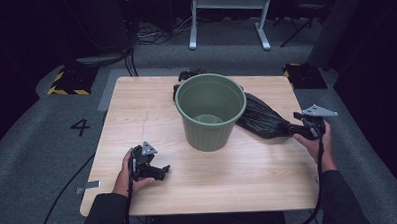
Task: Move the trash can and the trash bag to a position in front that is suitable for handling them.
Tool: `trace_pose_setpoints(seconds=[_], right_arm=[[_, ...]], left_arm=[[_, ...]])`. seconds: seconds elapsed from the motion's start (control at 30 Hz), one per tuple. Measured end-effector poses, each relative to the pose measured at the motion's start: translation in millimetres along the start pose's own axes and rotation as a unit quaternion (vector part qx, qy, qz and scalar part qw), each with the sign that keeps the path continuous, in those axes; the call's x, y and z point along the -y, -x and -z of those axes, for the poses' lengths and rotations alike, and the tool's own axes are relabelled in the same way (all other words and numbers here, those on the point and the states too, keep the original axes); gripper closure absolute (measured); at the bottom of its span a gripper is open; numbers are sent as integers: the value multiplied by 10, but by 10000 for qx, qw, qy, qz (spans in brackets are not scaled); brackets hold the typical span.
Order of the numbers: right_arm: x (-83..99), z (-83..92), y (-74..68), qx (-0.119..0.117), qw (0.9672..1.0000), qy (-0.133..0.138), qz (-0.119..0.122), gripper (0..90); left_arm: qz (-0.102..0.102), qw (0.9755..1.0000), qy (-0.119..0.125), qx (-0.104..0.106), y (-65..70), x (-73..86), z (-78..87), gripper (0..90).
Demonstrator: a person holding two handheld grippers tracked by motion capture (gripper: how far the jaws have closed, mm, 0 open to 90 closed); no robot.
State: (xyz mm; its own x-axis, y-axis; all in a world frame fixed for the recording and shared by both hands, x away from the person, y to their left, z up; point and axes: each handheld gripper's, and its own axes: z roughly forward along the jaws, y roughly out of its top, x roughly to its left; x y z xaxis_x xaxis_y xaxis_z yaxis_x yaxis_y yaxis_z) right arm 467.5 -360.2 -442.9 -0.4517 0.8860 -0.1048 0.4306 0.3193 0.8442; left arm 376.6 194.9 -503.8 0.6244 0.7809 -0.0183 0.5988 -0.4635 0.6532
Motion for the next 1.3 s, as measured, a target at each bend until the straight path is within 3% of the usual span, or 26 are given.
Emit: trace_pose_setpoints(seconds=[0.1,0.3,0.47,0.57,0.6,0.83,1.07,1.1,1.17,1.2,1.23,1.27,1.3], right_arm=[[65,-191,11,-313,9988,-372,6,629],[128,-328,-74,-588,9936,-931,236,719],[165,-321,-232,-907,9892,-1021,541,795],[170,-305,-286,-1017,9878,-1033,572,808],[189,-268,-349,-1166,9864,-949,662,818],[279,-179,-498,-1363,9834,-889,799,845],[314,20,-727,-1875,9759,-698,872,859],[310,69,-855,-1988,9719,-691,1058,844],[294,124,-981,-2090,9685,-620,1203,813],[294,124,-981,-2090,9685,-620,1203,813],[282,156,-1034,-2187,9660,-546,1265,784],[246,227,-1108,-2331,9636,-385,1255,679],[223,268,-1135,-2329,9632,-302,1306,602]], left_arm=[[0,10000,0,-1,0,0,0,0],[2,10000,0,-5,1,0,0,0],[3,10000,1,-6,1,0,0,0],[2,10000,0,-6,1,0,0,0],[2,10000,0,-7,2,0,0,0],[2,10000,0,-7,1,0,0,0],[1,10000,0,-7,1,0,0,0],[1,10000,0,-7,1,0,0,0],[2,10000,0,-7,1,0,0,0],[3,10000,1,-7,2,0,0,0],[1,10000,1,-7,1,0,0,0],[2,10000,0,-8,1,0,0,0],[1,10000,0,-7,1,0,0,0]])
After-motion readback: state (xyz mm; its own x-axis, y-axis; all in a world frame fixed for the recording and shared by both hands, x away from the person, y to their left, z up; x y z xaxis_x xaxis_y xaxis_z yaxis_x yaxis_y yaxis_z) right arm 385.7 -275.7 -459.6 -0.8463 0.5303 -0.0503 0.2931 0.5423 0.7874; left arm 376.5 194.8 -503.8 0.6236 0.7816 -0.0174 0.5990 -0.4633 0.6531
